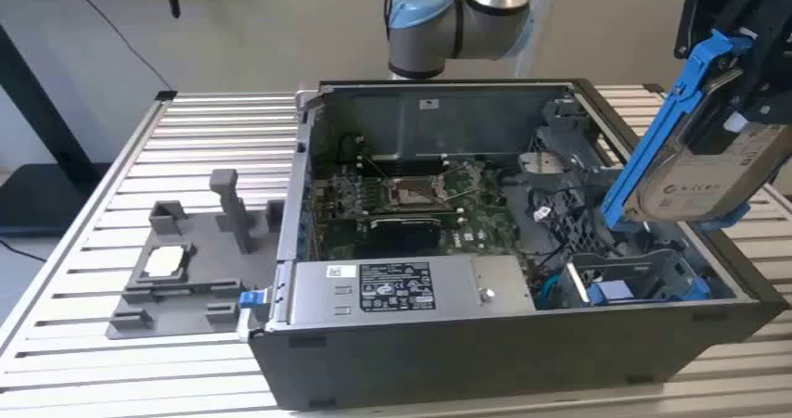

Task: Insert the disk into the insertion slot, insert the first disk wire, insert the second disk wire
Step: 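Insert the disk into the insertion slot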

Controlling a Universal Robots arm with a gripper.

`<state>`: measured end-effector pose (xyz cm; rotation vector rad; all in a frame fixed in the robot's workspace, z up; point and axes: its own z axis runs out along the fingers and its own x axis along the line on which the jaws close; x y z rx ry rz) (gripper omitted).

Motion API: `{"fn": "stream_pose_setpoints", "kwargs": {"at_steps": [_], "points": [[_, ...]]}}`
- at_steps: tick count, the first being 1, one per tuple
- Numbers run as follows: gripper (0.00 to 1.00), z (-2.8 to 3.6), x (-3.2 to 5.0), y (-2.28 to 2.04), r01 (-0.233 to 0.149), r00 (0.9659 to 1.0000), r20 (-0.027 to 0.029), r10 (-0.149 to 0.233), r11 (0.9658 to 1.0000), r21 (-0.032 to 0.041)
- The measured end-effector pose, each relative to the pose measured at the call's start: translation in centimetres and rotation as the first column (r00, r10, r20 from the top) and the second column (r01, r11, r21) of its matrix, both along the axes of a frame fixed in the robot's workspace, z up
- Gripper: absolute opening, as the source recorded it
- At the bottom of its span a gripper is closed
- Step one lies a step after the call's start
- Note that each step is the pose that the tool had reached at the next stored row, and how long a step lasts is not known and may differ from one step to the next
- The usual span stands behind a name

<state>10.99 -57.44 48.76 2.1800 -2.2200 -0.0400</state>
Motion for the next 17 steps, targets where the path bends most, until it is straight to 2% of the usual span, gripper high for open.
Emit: {"fn": "stream_pose_setpoints", "kwargs": {"at_steps": [11,17], "points": [[0.33,-0.06,0.00,0.00,0.000,1.0000,0.0000,0.000,1.0000,0.0000],[0.33,-0.67,0.00,0.00,0.000,1.0000,0.0000,0.000,1.0000,0.0000]]}}
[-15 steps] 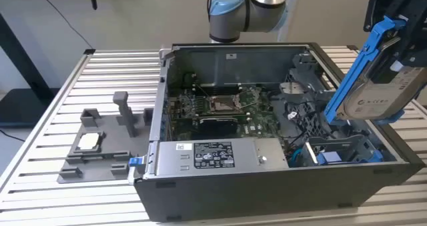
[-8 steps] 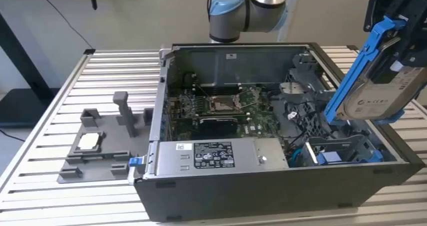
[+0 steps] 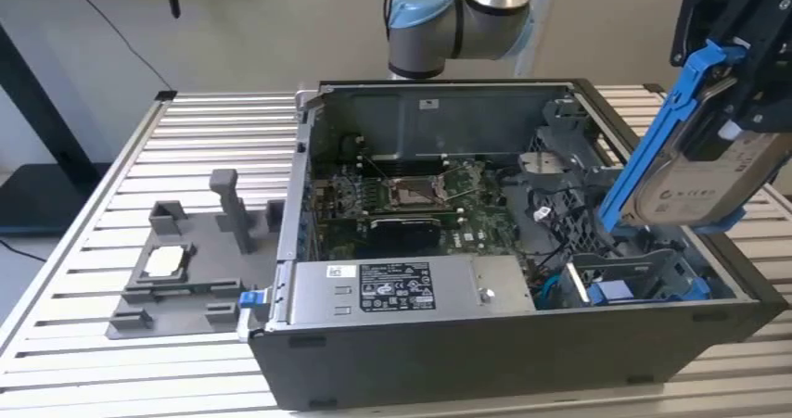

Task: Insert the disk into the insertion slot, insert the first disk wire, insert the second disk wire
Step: 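Insert the disk into the insertion slot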

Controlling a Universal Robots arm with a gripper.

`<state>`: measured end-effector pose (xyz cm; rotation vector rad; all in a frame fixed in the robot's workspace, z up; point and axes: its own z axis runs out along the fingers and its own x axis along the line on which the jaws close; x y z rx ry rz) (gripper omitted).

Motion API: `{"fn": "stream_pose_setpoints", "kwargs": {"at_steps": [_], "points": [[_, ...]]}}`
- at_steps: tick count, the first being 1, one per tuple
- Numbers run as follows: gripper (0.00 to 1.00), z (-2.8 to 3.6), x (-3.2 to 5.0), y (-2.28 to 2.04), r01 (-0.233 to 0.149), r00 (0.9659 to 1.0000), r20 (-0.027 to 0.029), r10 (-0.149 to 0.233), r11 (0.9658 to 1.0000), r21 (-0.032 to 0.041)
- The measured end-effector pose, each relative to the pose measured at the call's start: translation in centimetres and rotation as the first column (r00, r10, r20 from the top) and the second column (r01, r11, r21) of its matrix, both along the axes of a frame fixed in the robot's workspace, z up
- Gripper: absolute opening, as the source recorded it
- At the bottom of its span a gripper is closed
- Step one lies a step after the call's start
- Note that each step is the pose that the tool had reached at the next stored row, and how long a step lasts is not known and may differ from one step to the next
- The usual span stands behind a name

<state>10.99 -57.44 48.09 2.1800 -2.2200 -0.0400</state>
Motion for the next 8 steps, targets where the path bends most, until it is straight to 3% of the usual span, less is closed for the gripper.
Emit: {"fn": "stream_pose_setpoints", "kwargs": {"at_steps": [8], "points": [[0.33,-1.07,0.00,0.00,-0.009,1.0000,-0.0001,0.009,1.0000,0.0000]]}}
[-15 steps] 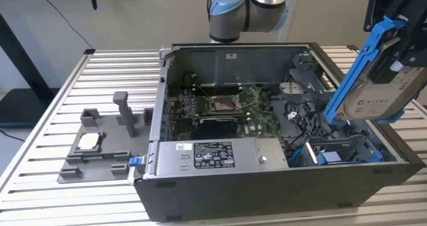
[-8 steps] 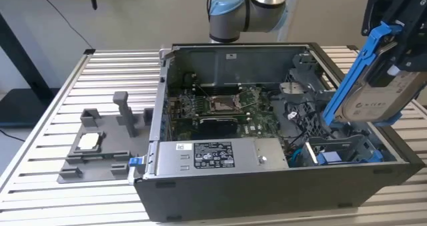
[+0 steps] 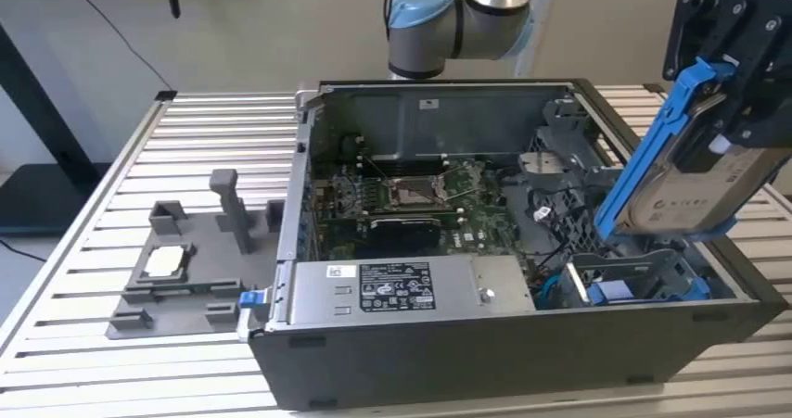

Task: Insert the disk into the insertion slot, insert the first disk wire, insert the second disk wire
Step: 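Insert the disk into the insertion slot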

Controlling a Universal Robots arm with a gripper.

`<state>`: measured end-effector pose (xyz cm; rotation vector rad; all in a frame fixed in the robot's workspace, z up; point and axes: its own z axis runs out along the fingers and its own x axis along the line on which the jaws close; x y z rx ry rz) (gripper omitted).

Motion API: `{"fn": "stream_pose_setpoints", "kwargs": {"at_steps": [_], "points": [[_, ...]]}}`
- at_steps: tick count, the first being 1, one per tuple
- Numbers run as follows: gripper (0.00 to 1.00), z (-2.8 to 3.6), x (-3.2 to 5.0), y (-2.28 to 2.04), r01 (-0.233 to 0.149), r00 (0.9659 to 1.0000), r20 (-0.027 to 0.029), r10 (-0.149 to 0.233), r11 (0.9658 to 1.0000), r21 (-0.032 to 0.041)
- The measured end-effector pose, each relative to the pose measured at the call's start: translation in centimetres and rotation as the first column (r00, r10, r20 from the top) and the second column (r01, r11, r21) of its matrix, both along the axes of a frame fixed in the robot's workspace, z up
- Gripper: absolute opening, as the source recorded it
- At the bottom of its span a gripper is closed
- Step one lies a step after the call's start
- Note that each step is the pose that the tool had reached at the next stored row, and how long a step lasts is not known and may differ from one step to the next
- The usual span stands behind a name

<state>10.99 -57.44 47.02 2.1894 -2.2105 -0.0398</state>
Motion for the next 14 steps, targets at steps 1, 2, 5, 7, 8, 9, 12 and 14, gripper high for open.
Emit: {"fn": "stream_pose_setpoints", "kwargs": {"at_steps": [1,2,5,7,8,9,12,14], "points": [[0.33,-0.10,0.00,0.00,-0.003,1.0000,0.0000,0.003,1.0000,0.0000],[0.33,-0.21,0.00,0.00,-0.006,1.0000,0.0000,0.006,1.0000,-0.0001],[0.33,-0.50,0.00,0.00,-0.014,0.9999,0.0000,0.014,0.9999,0.0001],[0.33,-0.70,0.00,0.00,-0.020,0.9998,0.0000,0.020,0.9998,0.0001],[0.33,-0.80,0.00,0.00,-0.023,0.9997,0.0000,0.023,0.9997,0.0001],[0.33,-0.89,0.00,0.00,-0.026,0.9997,0.0000,0.026,0.9997,0.0001],[0.33,-1.25,0.00,0.00,-0.033,0.9994,0.0000,0.033,0.9994,0.0000],[0.33,-1.36,0.00,0.00,-0.034,0.9994,0.0000,0.034,0.9994,-0.0001]]}}
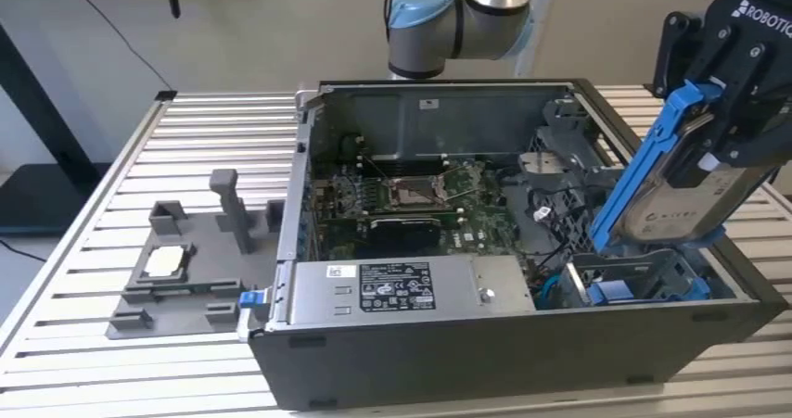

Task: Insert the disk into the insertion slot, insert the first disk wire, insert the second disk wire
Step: 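Insert the disk into the insertion slot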

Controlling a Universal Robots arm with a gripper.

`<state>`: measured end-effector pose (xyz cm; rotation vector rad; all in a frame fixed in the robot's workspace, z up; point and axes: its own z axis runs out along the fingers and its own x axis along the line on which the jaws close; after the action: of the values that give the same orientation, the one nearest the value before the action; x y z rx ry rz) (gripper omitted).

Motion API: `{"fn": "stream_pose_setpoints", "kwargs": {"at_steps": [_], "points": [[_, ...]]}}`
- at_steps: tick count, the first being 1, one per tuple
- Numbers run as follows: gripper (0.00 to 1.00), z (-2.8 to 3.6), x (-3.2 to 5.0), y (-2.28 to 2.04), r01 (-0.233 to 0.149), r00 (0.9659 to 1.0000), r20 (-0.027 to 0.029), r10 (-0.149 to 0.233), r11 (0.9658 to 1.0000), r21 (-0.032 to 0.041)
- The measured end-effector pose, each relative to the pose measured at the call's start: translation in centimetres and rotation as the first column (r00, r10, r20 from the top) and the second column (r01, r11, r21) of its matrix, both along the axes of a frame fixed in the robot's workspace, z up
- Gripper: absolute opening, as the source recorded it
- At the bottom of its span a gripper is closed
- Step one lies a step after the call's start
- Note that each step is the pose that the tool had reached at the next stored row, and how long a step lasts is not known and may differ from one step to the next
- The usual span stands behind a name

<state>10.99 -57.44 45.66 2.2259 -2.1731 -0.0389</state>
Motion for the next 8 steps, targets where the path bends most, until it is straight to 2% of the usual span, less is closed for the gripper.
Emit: {"fn": "stream_pose_setpoints", "kwargs": {"at_steps": [8], "points": [[0.33,-0.80,0.00,0.00,0.000,1.0000,0.0000,0.000,1.0000,0.0001]]}}
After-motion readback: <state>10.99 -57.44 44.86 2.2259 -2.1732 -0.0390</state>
